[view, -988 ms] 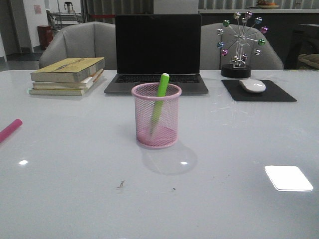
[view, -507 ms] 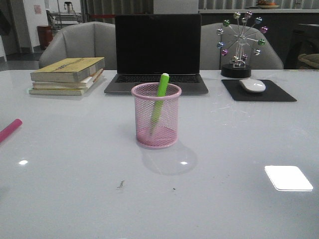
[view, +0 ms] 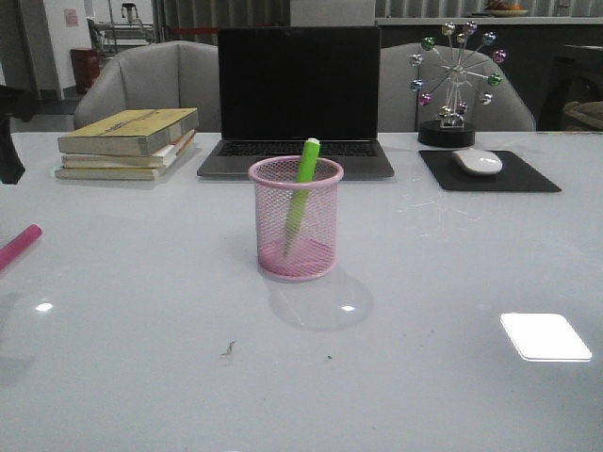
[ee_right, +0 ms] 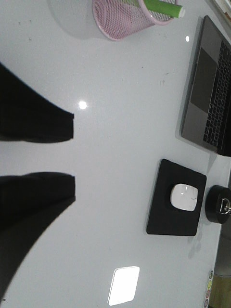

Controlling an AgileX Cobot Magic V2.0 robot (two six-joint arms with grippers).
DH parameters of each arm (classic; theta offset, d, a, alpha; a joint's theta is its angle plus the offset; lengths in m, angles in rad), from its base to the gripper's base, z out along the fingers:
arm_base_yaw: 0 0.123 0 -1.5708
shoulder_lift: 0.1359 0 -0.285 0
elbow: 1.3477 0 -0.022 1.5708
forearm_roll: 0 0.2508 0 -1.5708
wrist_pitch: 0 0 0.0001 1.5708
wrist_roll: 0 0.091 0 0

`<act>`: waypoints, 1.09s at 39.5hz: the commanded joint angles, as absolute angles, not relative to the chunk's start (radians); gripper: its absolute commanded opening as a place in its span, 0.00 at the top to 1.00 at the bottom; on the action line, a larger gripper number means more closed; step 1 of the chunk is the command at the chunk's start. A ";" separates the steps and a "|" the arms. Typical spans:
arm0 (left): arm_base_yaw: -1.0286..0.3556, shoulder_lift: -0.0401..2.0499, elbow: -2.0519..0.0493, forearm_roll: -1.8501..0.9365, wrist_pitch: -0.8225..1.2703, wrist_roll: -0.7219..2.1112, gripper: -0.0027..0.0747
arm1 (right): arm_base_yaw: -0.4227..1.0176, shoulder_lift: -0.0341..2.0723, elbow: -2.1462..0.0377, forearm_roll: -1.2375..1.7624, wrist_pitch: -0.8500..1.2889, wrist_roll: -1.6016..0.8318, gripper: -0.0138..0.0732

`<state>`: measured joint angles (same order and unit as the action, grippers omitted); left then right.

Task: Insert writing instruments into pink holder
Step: 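Lower the left gripper onto the pink marker and grasp it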

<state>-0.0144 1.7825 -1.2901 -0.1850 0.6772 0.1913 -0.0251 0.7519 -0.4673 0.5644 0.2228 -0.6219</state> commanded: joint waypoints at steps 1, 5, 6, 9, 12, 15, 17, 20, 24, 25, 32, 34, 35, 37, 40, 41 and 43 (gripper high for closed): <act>-0.012 1.761 -1.325 -0.199 0.647 0.185 0.51 | -0.032 0.746 -0.497 0.582 0.151 -0.629 0.49; -0.012 1.790 -1.325 -0.206 0.654 0.185 0.51 | -0.032 0.746 -0.497 0.582 0.151 -0.629 0.49; -0.012 1.798 -1.325 -0.207 0.654 0.185 0.51 | -0.032 0.746 -0.497 0.582 0.151 -0.629 0.49; -0.012 1.817 -1.325 -0.219 0.655 0.187 0.51 | -0.032 0.746 -0.497 0.582 0.151 -0.629 0.49; -0.012 1.834 -1.325 -0.219 0.656 0.187 0.51 | -0.032 0.746 -0.497 0.582 0.151 -0.629 0.49; -0.012 1.848 -1.325 -0.219 0.656 0.187 0.51 | -0.032 0.746 -0.497 0.582 0.151 -0.629 0.49; -0.012 1.857 -1.325 -0.219 0.656 0.187 0.51 | -0.032 0.746 -0.497 0.582 0.151 -0.629 0.49; -0.012 1.872 -1.325 -0.219 0.656 0.187 0.51 | -0.032 0.746 -0.497 0.582 0.151 -0.629 0.49; -0.012 1.885 -1.325 -0.219 0.656 0.187 0.51 | -0.032 0.746 -0.497 0.582 0.151 -0.629 0.49; -0.012 1.887 -1.325 -0.219 0.656 0.187 0.51 | -0.032 0.746 -0.497 0.582 0.151 -0.629 0.49; -0.012 1.895 -1.325 -0.215 0.654 0.187 0.51 | -0.032 0.746 -0.497 0.582 0.152 -0.629 0.49; -0.012 1.895 -1.325 -0.215 0.650 0.187 0.51 | -0.032 0.746 -0.497 0.582 0.152 -0.629 0.49; -0.012 1.895 -1.325 -0.215 0.650 0.187 0.51 | -0.032 0.746 -0.497 0.582 0.152 -0.629 0.49; -0.012 1.897 -1.325 -0.213 0.648 0.187 0.51 | -0.032 0.746 -0.497 0.582 0.152 -0.629 0.49; -0.012 1.904 -1.325 -0.213 0.650 0.187 0.51 | -0.032 0.746 -0.497 0.582 0.152 -0.629 0.49; -0.012 1.906 -1.325 -0.213 0.651 0.187 0.51 | -0.032 0.746 -0.497 0.582 0.152 -0.629 0.49; -0.012 1.912 -1.325 -0.213 0.656 0.187 0.51 | -0.032 0.746 -0.497 0.582 0.152 -0.629 0.49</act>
<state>-0.0139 1.9471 -1.2973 -0.2034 0.6752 0.1913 -0.0251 0.7519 -0.4673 0.5644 0.2228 -0.6219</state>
